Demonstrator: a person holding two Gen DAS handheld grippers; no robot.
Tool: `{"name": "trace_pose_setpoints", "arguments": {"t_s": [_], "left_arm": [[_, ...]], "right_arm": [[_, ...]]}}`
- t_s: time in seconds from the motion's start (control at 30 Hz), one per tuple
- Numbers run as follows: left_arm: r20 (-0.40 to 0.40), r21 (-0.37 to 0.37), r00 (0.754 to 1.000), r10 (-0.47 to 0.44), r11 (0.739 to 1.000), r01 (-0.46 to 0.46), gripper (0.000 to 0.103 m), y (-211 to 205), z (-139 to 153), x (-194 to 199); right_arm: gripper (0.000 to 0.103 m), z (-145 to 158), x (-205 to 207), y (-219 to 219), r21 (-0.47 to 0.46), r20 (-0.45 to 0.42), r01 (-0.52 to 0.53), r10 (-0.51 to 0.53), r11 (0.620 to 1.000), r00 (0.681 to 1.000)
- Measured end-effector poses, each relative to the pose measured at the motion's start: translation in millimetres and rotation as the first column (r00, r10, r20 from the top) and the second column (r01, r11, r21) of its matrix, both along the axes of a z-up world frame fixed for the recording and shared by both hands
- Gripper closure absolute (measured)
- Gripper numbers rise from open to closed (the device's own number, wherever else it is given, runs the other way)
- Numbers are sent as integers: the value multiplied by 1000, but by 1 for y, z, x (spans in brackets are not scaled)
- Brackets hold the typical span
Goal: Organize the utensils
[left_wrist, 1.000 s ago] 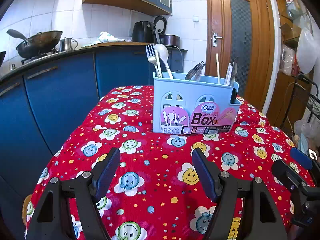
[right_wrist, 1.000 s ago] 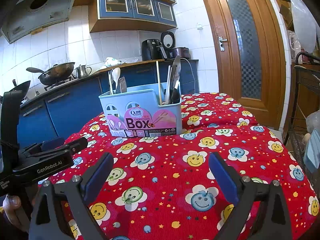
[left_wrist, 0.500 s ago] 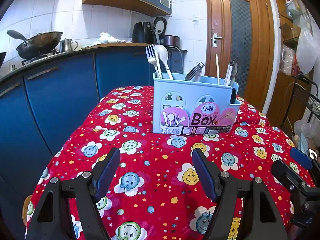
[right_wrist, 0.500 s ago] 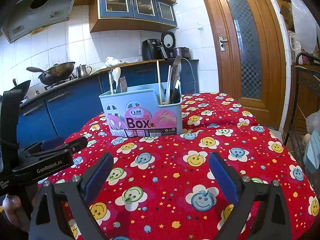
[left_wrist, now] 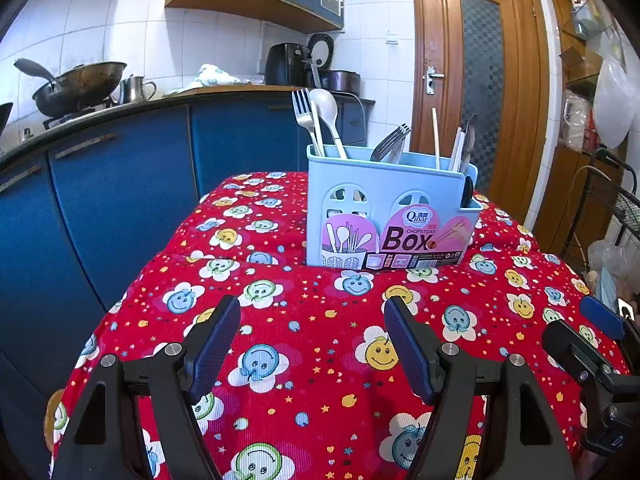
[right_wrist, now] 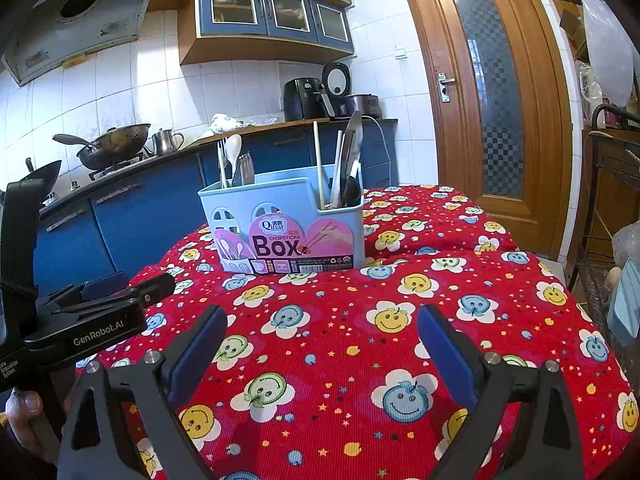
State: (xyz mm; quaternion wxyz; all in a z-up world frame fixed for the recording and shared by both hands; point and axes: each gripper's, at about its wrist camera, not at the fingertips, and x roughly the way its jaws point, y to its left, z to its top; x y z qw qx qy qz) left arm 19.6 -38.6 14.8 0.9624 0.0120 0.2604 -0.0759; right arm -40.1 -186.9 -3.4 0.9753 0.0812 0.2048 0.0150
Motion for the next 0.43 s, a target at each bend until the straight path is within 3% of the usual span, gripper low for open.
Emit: {"name": "trace_pose_setpoints", "arguments": {"t_s": [0.43], "left_arm": [[-3, -5, 1000, 1, 1000, -1, 27, 1, 0, -1]], "right_arm": [[5, 0, 0, 0, 1, -1, 0, 0, 1000, 1000]]}}
